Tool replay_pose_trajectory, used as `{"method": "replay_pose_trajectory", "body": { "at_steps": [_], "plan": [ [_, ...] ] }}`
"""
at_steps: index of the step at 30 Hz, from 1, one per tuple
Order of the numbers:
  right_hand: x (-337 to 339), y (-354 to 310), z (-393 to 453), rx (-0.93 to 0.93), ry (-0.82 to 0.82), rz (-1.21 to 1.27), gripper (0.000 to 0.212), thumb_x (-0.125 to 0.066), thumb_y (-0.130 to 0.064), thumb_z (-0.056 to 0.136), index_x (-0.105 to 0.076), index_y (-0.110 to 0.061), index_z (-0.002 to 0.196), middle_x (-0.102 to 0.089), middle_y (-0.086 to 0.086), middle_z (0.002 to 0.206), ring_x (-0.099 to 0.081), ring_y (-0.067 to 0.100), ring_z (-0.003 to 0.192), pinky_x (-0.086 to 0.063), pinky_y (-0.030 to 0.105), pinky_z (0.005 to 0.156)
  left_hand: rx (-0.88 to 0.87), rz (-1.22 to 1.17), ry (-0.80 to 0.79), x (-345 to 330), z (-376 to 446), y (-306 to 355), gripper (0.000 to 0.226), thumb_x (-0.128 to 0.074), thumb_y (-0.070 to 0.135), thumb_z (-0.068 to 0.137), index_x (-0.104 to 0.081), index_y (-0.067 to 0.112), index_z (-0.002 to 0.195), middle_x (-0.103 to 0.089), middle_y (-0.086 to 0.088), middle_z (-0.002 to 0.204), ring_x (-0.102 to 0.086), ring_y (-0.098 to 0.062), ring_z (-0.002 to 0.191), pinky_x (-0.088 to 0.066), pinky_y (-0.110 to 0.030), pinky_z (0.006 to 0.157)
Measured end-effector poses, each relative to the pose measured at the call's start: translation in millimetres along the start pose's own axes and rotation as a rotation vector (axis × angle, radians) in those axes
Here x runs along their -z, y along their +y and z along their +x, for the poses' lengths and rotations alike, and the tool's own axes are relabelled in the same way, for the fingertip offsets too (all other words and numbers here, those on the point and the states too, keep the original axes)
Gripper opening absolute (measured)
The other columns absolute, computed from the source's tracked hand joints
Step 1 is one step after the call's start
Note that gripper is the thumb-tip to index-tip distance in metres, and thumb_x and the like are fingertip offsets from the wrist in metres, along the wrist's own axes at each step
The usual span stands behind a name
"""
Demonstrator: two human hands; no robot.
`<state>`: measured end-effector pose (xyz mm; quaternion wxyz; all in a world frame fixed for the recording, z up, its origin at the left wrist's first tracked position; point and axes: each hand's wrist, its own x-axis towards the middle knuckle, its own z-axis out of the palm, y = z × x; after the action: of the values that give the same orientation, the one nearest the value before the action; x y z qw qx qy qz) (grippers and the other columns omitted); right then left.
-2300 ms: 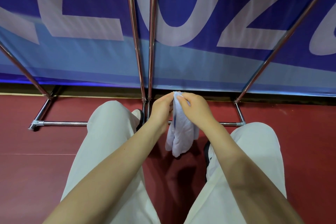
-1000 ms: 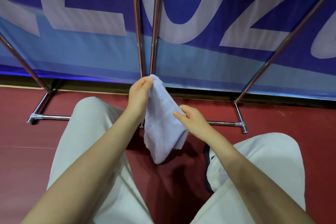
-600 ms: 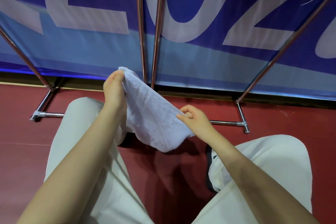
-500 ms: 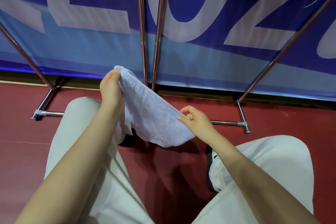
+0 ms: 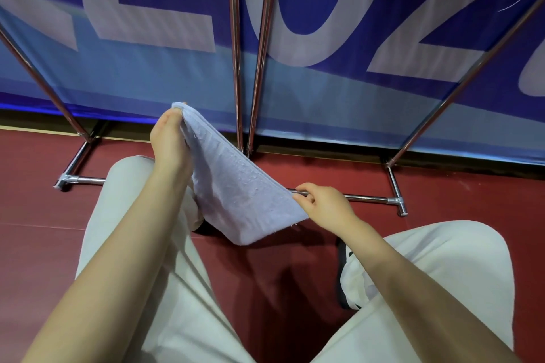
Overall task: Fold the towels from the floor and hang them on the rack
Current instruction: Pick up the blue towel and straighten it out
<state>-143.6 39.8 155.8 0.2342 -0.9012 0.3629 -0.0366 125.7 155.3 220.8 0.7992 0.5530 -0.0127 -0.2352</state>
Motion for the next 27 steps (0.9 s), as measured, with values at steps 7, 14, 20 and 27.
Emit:
{"method": "replay_pose_trajectory", "body": {
  "at_steps": [7,14,20,27],
  "plan": [
    [-3,10,6,-0.08,-0.002,-0.146,0.018,-0.055,-0.03,0.091,-0.068,-0.022,0.099,-0.068,-0.002,0.083,-0.06,0.024,0.086,-0.038,0.03,0.066,-0.22,0.195,-0.181,-6,-9,-5,0.021,-0.053,0.017,0.092,-0.07,0.024,0.082,-0.069,0.006,0.096,-0.06,-0.009,0.097,-0.044,-0.026,0.095],
    [2,22,16,-0.26,0.259,0.102,0.01,-0.07,-0.026,0.082,-0.07,-0.016,0.081,-0.049,-0.002,0.087,-0.042,0.013,0.088,-0.036,0.026,0.072,-0.228,0.22,-0.174,-4,-2,-8,0.018,-0.053,0.022,0.093,-0.07,0.025,0.086,-0.068,0.006,0.098,-0.059,-0.01,0.099,-0.043,-0.029,0.097],
    [16,18,22,-0.371,0.318,0.635,0.009,-0.057,-0.013,0.09,-0.06,-0.011,0.082,-0.056,-0.002,0.079,-0.049,0.015,0.077,-0.038,0.021,0.062,-0.182,0.329,0.022,3,11,-16,0.019,-0.055,0.022,0.09,-0.071,0.029,0.081,-0.067,0.016,0.085,-0.059,-0.005,0.088,-0.048,-0.029,0.093],
    [51,3,17,-0.321,0.484,1.361,0.012,-0.061,-0.014,0.091,-0.061,-0.015,0.079,-0.062,-0.001,0.078,-0.057,0.012,0.075,-0.046,0.023,0.068,0.048,0.155,0.042,3,8,-23,0.018,-0.054,0.013,0.084,-0.067,0.023,0.08,-0.055,0.009,0.069,-0.046,-0.005,0.06,-0.035,-0.018,0.055]
  ]
}}
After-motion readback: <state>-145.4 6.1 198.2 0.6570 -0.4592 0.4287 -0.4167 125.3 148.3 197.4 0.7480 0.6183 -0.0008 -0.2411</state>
